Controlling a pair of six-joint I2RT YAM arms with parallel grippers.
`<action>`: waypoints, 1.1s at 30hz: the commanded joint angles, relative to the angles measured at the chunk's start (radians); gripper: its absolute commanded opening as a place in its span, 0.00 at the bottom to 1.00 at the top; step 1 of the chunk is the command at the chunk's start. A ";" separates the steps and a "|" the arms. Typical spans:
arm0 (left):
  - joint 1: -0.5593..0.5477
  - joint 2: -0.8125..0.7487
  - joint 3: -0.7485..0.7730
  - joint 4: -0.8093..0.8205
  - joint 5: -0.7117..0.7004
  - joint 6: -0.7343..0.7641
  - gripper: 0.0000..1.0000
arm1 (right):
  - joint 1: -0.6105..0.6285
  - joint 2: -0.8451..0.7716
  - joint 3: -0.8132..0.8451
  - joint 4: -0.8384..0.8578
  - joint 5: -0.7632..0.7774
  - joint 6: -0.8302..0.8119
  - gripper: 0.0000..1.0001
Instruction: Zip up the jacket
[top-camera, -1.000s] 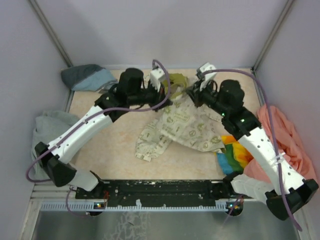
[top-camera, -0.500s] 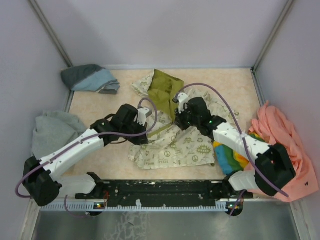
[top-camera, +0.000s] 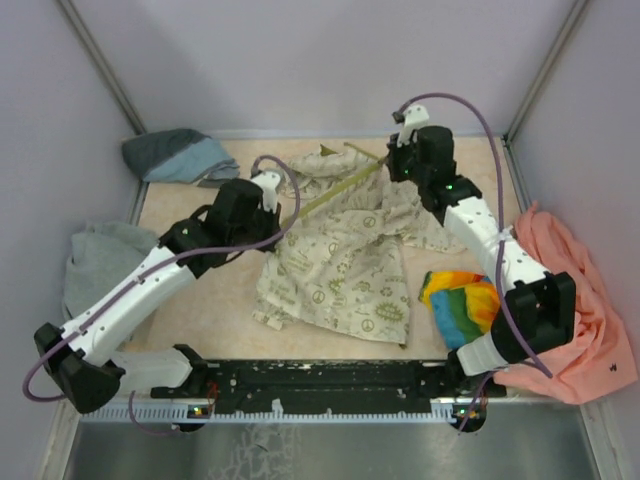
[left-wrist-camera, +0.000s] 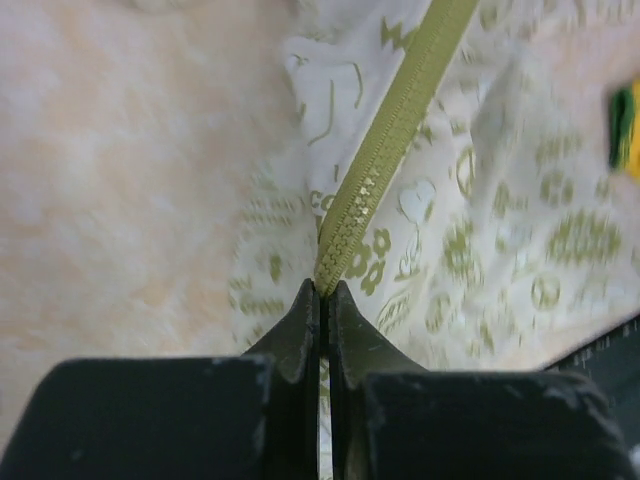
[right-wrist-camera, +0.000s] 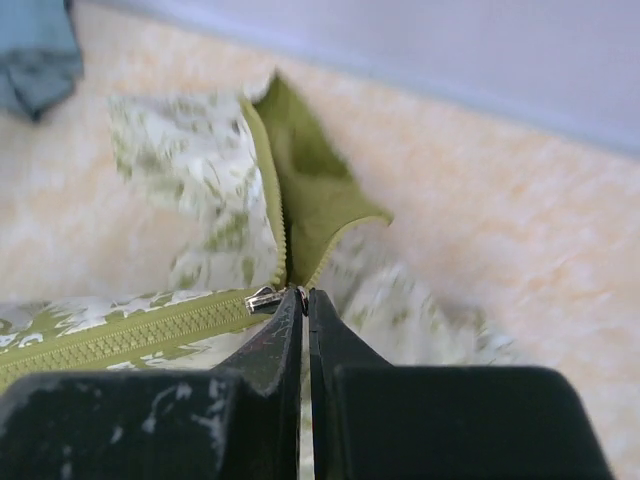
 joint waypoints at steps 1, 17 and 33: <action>0.052 0.083 0.290 -0.116 -0.231 0.109 0.00 | -0.105 -0.041 0.207 0.060 0.185 -0.078 0.00; 0.060 -0.139 0.071 -0.088 -0.406 -0.027 0.01 | 0.012 -0.348 -0.262 0.145 -0.114 0.064 0.00; 0.070 -0.356 -0.320 -0.051 -0.529 -0.392 0.00 | -0.085 -0.264 -0.459 0.131 0.163 0.103 0.00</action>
